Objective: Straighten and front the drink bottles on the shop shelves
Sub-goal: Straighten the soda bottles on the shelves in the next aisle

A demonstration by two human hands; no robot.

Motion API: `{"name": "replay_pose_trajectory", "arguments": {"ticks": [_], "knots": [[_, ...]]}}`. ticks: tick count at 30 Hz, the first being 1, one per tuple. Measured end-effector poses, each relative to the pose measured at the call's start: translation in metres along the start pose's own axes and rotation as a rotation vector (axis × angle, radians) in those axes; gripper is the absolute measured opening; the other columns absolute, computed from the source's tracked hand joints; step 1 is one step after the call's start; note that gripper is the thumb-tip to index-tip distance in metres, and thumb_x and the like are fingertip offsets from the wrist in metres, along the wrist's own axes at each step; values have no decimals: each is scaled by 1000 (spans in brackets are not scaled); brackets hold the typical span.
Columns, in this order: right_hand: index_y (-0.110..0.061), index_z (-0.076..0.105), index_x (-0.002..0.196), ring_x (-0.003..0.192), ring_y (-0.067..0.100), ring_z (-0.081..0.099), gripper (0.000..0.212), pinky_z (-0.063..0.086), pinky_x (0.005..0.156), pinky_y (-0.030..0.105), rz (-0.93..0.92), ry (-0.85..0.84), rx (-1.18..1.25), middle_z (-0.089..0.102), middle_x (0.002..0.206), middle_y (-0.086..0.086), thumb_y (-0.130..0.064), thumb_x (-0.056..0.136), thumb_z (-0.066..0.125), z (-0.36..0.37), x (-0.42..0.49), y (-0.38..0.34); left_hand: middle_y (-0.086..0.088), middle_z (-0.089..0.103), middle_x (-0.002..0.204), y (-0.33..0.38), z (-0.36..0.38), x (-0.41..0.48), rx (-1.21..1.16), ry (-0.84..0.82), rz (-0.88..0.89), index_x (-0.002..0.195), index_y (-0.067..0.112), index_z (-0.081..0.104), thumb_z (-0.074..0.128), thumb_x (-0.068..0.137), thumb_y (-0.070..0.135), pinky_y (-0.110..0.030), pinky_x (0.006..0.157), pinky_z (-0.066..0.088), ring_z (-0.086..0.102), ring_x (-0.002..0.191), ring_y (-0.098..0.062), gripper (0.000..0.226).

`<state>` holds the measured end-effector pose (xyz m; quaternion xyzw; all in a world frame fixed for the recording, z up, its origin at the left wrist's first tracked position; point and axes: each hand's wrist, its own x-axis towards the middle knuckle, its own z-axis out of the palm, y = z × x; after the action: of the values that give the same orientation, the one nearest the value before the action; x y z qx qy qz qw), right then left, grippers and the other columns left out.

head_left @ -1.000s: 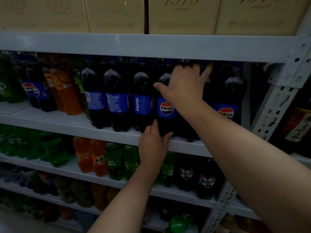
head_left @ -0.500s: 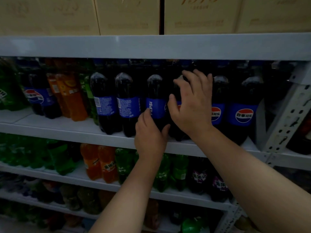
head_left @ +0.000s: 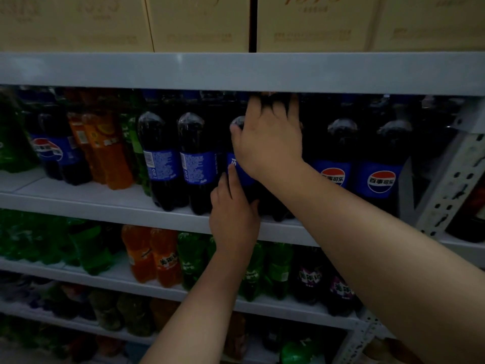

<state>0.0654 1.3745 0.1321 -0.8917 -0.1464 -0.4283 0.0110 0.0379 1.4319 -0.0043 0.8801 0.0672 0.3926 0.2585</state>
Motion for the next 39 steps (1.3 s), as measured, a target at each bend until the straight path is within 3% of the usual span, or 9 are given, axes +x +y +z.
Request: {"name": "replay_pose_trajectory", "arguments": {"ticks": [6, 11, 15, 17, 24, 27, 31, 34, 39], "knots": [[-13, 51, 114, 126, 33, 37, 47, -12, 104, 66, 194, -83, 148, 60, 116, 11, -43, 77, 51, 0, 14, -16, -25, 50, 133, -8, 5, -11, 36, 128, 74, 137, 3, 47, 81, 74, 19, -46, 74, 55, 53, 114, -41, 72], [-26, 46, 78, 127, 35, 32, 38, -7, 100, 66, 257, -168, 210, 55, 119, 10, -60, 62, 51, -2, 26, -15, -22, 47, 135, -14, 7, -13, -35, 142, 66, 138, 5, 42, 80, 75, 30, -44, 84, 51, 51, 117, -37, 78], [-22, 43, 62, 125, 34, 36, 31, -13, 97, 69, 295, -207, 244, 48, 74, -2, -52, 60, 46, -3, 30, -17, -22, 46, 136, -17, 7, -11, -26, 112, 78, 140, 5, 39, 85, 67, 29, -46, 82, 53, 50, 117, -38, 89], [-24, 43, 67, 120, 32, 42, 37, -9, 97, 68, 288, -196, 248, 44, 70, -5, -59, 64, 51, -3, 30, -16, -22, 43, 139, -19, 7, -11, -18, 90, 75, 143, 8, 33, 87, 65, 32, -47, 80, 54, 47, 119, -38, 98], [-22, 61, 108, 124, 33, 39, 82, 2, 101, 67, 261, -140, 75, 60, 118, 7, -87, 62, 41, 1, 26, -16, -21, 43, 137, -23, -3, -7, -1, 75, 70, 146, 13, 22, 86, 62, 40, -48, 89, 48, 45, 120, -37, 109], [-20, 60, 92, 122, 33, 40, 63, -3, 101, 68, 252, -118, 92, 61, 109, 8, -76, 69, 43, -1, 25, -16, -21, 46, 137, -27, -7, -8, -29, 38, 105, 146, 4, 30, 86, 65, 33, -45, 91, 48, 48, 118, -37, 102], [-25, 43, 60, 117, 32, 44, 36, -8, 100, 67, 260, -123, 211, 40, 66, -4, -59, 68, 49, -3, 24, -12, -21, 55, 133, -37, -12, -11, -22, 1, 188, 141, -1, 38, 86, 67, 30, -41, 85, 52, 59, 111, -35, 94], [-25, 43, 64, 117, 32, 44, 46, 2, 102, 65, 252, -144, 217, 52, 77, 1, -69, 69, 55, -3, 26, -8, -18, 62, 124, -41, -14, -11, 86, 14, 206, 136, -1, 47, 86, 66, 37, -36, 70, 55, 64, 97, -32, 88], [-24, 45, 77, 116, 31, 46, 54, 6, 103, 64, 236, -104, 174, 64, 96, 5, -76, 69, 54, -2, 22, -9, -21, 58, 128, -40, -11, -15, 22, 13, 171, 136, -2, 47, 82, 73, 29, -41, 69, 57, 64, 103, -34, 78]]}}
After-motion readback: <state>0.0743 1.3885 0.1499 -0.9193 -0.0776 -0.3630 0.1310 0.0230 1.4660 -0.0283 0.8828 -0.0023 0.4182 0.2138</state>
